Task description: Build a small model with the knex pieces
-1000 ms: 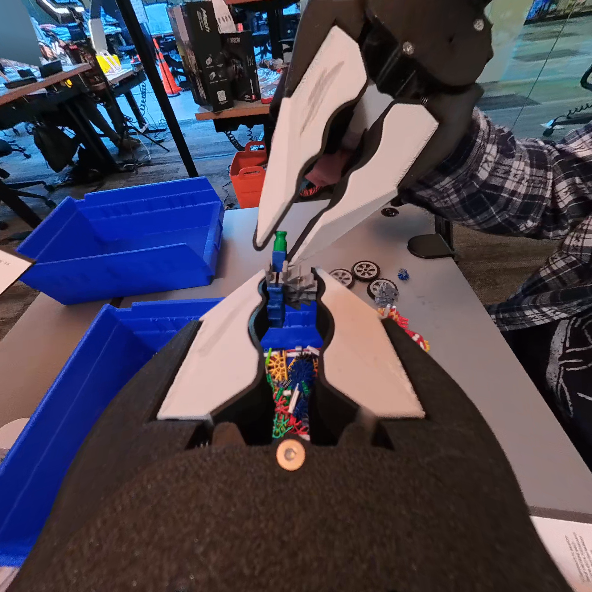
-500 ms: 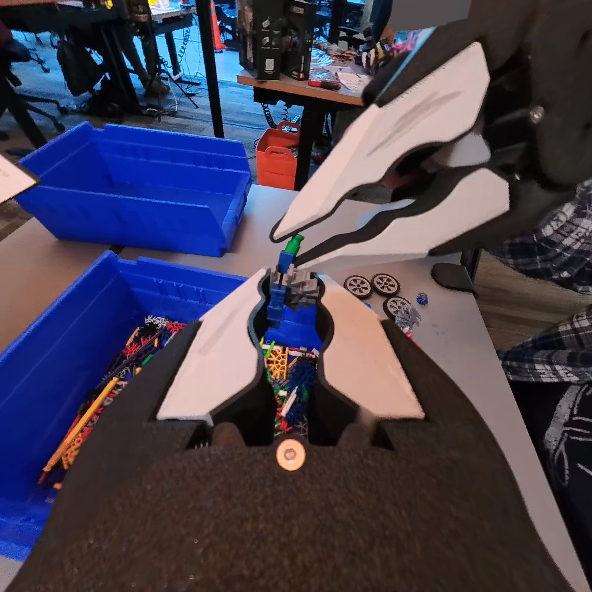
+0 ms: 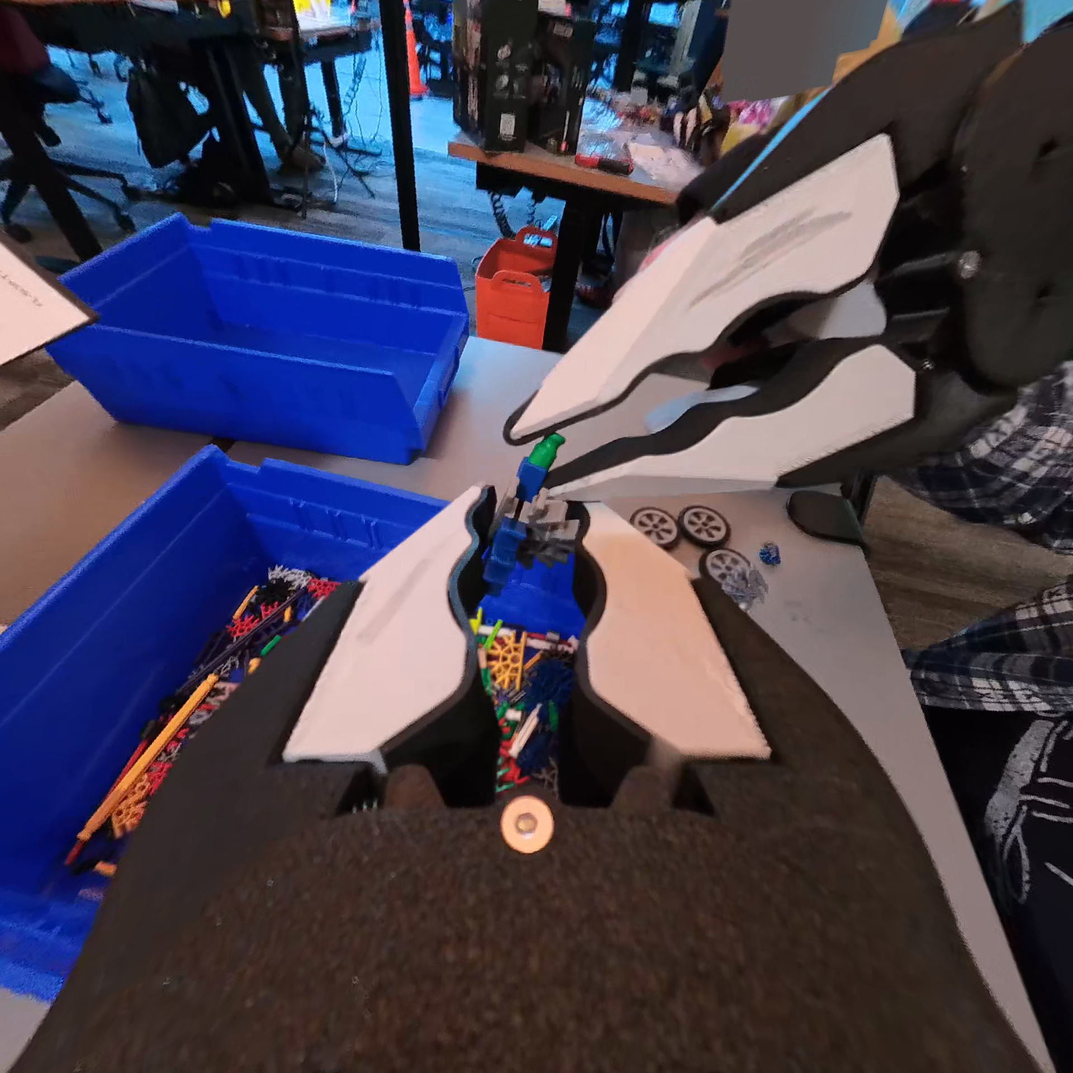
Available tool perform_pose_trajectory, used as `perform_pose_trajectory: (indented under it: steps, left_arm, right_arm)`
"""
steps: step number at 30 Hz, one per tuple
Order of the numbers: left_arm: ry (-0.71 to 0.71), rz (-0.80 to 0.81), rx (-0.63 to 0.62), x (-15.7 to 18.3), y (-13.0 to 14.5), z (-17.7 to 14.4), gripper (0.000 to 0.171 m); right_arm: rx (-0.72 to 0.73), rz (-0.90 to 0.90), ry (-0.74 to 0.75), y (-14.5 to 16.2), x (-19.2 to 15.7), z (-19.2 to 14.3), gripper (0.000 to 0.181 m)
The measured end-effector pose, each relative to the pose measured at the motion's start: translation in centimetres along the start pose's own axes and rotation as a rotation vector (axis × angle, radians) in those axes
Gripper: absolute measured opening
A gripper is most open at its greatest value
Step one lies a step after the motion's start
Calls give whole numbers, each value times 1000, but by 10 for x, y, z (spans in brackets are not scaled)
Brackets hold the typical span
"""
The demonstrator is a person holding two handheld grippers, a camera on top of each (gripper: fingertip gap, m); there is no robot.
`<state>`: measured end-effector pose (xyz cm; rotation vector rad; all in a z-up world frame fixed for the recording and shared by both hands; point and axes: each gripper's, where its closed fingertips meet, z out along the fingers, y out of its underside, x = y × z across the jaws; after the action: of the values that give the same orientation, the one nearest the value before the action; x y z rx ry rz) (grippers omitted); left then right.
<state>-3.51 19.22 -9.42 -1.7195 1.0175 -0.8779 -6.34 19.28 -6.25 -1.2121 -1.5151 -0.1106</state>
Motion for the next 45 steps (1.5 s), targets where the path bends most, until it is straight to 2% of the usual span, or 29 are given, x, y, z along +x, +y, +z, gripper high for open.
perform_pose_trajectory:
  steps: [5,11,16,19,24,29,34,40,45]
  left_arm:
    - [-26,-33,16,-6,-1,1,20]
    - [-22,-37,22,-6,0,3,20]
    - [25,74,83,7,-14,-7,22]
    - [77,131,70,19,-14,-13,22]
    - [152,198,27,37,-8,-17,22]
    - [138,266,-24,42,-3,-20,21]
    - [87,193,-21,32,-7,-17,21]
    - [14,34,-20,12,-3,0,20]
    - [18,-45,9,8,-3,7,20]
  right_arm:
    - [-39,-108,97,1,3,3,7]
    - [-50,-164,134,2,3,3,6]
    - [88,100,-26,-8,3,-8,7]
    - [181,219,-153,-15,-2,-15,6]
    - [256,283,-329,-23,-14,-29,4]
    - [263,282,-373,-25,-20,-35,3]
    - [187,210,-247,-21,-12,-28,4]
    - [-1,-27,-3,1,-4,-13,4]
    - [-49,-155,113,6,0,-12,5]
